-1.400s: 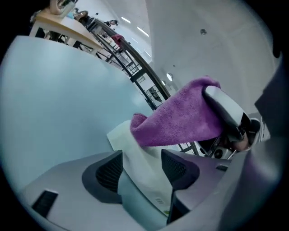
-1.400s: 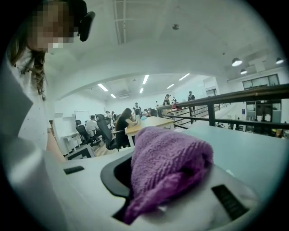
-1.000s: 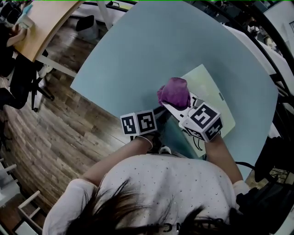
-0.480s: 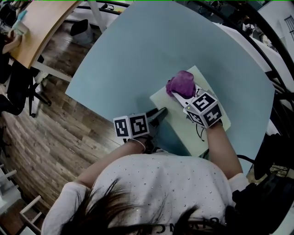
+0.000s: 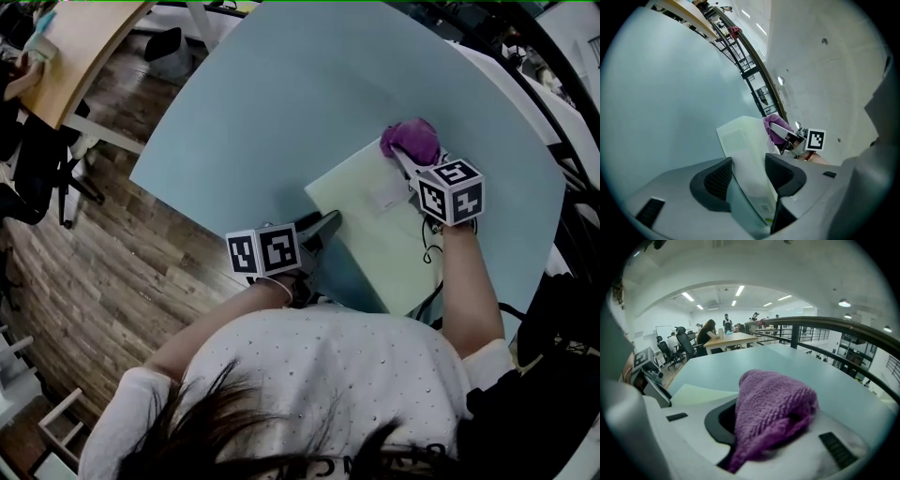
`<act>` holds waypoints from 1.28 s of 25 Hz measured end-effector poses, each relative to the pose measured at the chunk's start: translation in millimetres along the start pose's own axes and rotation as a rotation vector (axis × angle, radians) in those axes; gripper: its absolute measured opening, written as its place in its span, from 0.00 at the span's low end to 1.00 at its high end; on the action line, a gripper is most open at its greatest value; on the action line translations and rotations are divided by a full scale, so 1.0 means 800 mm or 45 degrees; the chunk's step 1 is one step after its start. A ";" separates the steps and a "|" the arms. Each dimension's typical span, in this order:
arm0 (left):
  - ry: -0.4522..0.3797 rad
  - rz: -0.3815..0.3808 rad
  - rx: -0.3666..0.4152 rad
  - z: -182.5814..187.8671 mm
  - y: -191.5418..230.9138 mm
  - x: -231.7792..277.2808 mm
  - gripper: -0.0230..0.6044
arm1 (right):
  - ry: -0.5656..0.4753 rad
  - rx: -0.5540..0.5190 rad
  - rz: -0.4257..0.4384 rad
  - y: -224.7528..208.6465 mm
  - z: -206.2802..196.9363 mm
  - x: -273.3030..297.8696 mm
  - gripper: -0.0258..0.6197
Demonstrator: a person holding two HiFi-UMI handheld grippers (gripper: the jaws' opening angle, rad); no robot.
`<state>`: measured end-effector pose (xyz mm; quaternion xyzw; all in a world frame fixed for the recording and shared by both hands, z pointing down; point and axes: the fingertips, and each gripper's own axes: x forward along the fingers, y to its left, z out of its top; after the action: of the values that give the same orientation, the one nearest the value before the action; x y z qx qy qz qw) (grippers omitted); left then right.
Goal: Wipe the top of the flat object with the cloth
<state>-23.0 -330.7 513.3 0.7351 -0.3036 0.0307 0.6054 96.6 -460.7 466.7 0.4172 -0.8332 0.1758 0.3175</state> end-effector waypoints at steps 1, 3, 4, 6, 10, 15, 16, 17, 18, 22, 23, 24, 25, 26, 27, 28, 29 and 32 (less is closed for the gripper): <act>-0.003 0.001 0.003 -0.001 0.001 0.000 0.40 | -0.008 0.013 -0.018 -0.007 -0.002 -0.001 0.08; -0.009 0.002 0.009 -0.002 0.002 0.003 0.40 | -0.022 0.032 -0.050 -0.019 -0.005 0.000 0.08; -0.014 0.003 0.011 -0.002 0.003 0.004 0.40 | -0.027 0.035 -0.070 -0.025 -0.006 0.001 0.08; -0.025 0.005 0.017 -0.002 0.004 0.006 0.40 | -0.037 0.055 -0.116 -0.035 -0.007 0.003 0.08; -0.034 0.009 0.021 -0.001 0.007 0.005 0.40 | -0.110 0.061 -0.100 -0.009 0.018 -0.009 0.08; -0.041 0.002 0.005 0.002 0.008 0.002 0.40 | -0.192 -0.137 0.362 0.156 0.052 -0.040 0.09; -0.043 0.003 0.005 0.003 0.009 0.001 0.40 | -0.153 -0.145 0.411 0.179 0.044 -0.038 0.09; -0.045 0.005 0.007 0.005 0.009 0.000 0.40 | -0.107 -0.153 0.447 0.197 0.032 -0.035 0.09; -0.047 0.007 0.010 0.006 0.009 0.000 0.40 | -0.059 -0.166 0.466 0.209 0.019 -0.031 0.09; -0.049 0.006 0.015 0.005 0.007 0.000 0.40 | 0.127 -0.276 0.377 0.207 -0.033 -0.017 0.09; -0.046 0.006 0.012 0.005 0.007 0.000 0.40 | 0.147 -0.309 0.352 0.202 -0.040 -0.016 0.09; -0.043 0.005 0.009 0.004 0.007 0.000 0.40 | 0.151 -0.339 0.334 0.198 -0.045 -0.017 0.09; -0.040 0.005 0.006 0.004 0.007 0.000 0.40 | 0.149 -0.361 0.319 0.193 -0.047 -0.018 0.09; -0.039 0.004 0.005 0.004 0.007 0.001 0.40 | 0.149 -0.371 0.301 0.187 -0.049 -0.019 0.09; -0.040 0.004 0.006 0.004 0.006 0.001 0.40 | 0.153 -0.370 0.281 0.179 -0.050 -0.021 0.09; -0.042 0.005 0.009 0.004 0.006 0.002 0.40 | 0.160 -0.362 0.261 0.170 -0.052 -0.022 0.09; -0.044 0.007 0.012 0.004 0.005 0.003 0.40 | 0.164 -0.348 0.241 0.160 -0.053 -0.024 0.09; -0.044 0.007 0.014 0.002 0.003 0.005 0.40 | 0.169 -0.297 0.170 0.125 -0.057 -0.029 0.09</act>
<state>-21.3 -334.3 516.2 0.7379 -0.3160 0.0215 0.5960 43.6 -363.0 481.6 0.3087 -0.8509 0.1258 0.4059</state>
